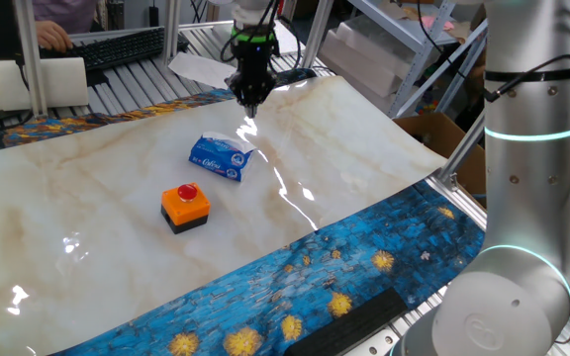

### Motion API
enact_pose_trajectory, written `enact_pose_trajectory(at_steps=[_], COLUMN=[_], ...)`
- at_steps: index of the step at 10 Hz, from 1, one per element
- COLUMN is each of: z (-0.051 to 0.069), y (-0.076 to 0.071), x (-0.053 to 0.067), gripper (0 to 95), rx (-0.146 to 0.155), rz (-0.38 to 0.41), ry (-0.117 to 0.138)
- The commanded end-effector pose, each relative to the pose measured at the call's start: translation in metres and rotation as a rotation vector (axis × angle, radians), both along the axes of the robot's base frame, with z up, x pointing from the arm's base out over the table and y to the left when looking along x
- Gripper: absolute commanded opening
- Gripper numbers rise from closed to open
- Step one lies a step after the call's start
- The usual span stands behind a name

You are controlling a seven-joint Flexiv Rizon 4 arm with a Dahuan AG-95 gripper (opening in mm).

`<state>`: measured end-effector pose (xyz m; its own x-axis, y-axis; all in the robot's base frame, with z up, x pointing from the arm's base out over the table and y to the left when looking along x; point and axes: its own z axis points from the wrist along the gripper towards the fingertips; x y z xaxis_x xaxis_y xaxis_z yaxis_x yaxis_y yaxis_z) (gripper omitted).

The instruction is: Pull out a napkin

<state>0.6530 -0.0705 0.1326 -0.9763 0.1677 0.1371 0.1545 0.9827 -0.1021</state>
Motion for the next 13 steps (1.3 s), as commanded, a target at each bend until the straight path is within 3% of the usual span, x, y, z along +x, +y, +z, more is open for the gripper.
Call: enact_pose_trajectory(at_steps=[1,4,6,8,13], z=[-0.017,-0.035,-0.041,-0.057,-0.074], y=[0.002,-0.001,-0.002,-0.004,-0.007], x=[0.004,0.009,0.01,0.012,0.013], gripper=[0.0,0.0,0.0,0.0,0.0], rx=[0.003,0.009,0.012,0.019,0.028], rz=[0.0,0.03,0.038,0.043,0.034], ry=[-0.01,-0.039,-0.04,-0.058,-0.067])
